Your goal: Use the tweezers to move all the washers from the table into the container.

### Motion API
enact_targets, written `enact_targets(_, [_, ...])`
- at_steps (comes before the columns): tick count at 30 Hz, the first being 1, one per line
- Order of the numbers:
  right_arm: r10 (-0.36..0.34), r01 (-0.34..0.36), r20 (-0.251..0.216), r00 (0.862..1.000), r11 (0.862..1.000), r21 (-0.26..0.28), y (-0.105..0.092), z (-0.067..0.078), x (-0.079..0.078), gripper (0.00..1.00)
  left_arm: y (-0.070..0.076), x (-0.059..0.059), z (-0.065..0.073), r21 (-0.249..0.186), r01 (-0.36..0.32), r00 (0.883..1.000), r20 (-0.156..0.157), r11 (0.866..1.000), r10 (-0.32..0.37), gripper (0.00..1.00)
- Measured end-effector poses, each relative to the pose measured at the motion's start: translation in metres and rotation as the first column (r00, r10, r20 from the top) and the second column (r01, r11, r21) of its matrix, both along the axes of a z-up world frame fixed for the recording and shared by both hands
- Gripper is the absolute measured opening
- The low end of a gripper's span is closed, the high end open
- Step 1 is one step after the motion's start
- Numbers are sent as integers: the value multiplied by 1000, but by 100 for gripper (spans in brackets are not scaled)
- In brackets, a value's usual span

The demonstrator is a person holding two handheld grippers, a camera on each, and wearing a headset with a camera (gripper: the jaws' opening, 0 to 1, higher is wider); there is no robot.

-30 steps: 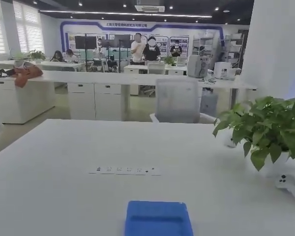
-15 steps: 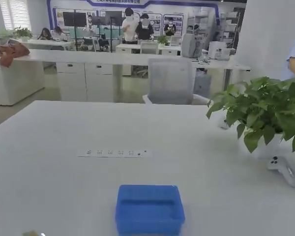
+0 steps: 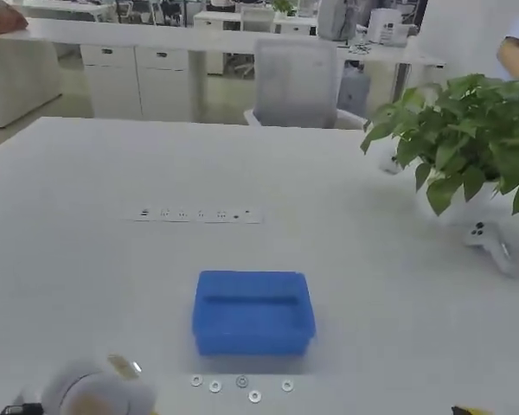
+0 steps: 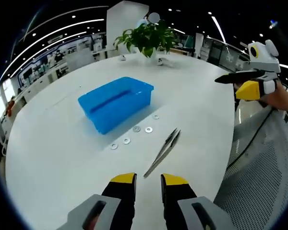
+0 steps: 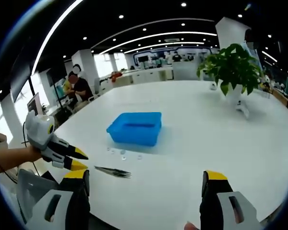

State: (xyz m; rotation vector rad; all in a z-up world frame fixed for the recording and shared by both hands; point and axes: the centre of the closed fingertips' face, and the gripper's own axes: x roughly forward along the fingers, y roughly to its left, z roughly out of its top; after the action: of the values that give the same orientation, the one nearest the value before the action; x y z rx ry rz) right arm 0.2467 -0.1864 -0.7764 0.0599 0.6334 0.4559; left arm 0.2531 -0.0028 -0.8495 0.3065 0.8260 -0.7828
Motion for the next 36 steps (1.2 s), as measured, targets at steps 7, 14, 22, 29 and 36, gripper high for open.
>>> enact_targets(7, [5,-6,-13,1000,1000,-7,1,-4,-1,95,-7,8,-16,64,101,995,17,993,-102,6])
enact_targets(14, [8,-8,-24,1000,1000,-10,2,-5,-2,95,-10,8,-26,89,157,988,-6,984,-157,4])
enact_targets(22, [11,-11,-24,1000,1000,-7,4,-7,0,95,-14,7,-29,128,234,972,4,964,-237,0])
enact_targets(29, [73,-74,-16,997,997,-28,19,-6,2,90,-17,2,-26,149,294,954,10,944,-299,0])
enact_targets(36, [234,-234,-38,971,972,0,55,-5,-7,62,-23,-3,1,106,274,958,55,956,-281,0])
